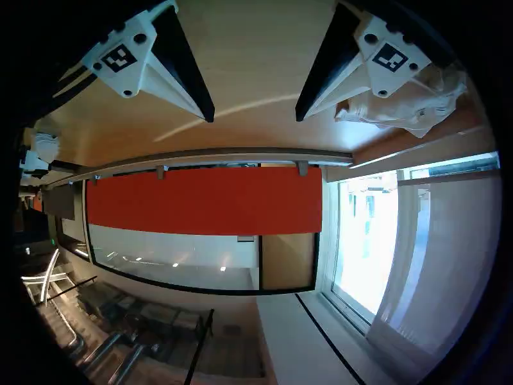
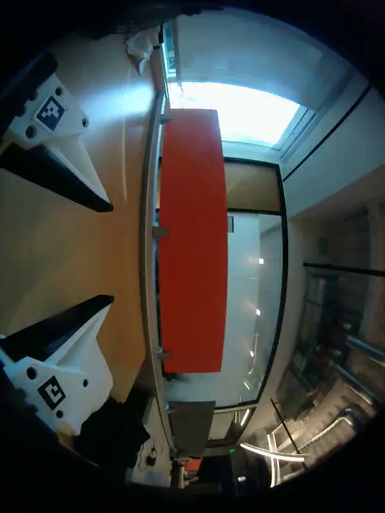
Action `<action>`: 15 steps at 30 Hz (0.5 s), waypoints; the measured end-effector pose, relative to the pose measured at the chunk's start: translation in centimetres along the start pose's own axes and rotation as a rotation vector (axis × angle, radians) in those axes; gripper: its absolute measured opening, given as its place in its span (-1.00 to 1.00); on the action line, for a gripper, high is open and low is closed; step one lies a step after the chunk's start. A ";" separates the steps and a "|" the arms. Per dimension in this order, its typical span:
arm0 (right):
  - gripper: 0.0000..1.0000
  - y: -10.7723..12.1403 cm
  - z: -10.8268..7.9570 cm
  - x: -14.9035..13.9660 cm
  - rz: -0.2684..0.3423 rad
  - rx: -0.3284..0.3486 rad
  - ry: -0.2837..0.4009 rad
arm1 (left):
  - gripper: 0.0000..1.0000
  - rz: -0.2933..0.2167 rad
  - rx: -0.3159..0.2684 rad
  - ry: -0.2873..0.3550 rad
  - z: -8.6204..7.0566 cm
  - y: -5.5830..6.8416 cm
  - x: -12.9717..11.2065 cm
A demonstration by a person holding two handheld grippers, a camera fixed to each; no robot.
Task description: Fold towel
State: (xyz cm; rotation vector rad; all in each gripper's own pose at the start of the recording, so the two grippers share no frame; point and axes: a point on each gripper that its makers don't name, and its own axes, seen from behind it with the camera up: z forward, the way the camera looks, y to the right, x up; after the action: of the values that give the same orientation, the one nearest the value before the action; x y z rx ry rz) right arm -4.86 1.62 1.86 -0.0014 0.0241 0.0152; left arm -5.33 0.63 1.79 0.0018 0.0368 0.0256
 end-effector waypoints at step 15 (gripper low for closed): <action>1.00 0.0 0.0 0.0 0.000 0.000 0.000 | 0.87 0.000 0.000 0.001 0.1 0.1 -0.3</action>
State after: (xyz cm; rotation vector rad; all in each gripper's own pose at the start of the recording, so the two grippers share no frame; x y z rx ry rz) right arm -4.84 1.60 1.84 -0.0015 0.0241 0.0156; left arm -5.64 0.70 1.91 0.0018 0.0378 0.0254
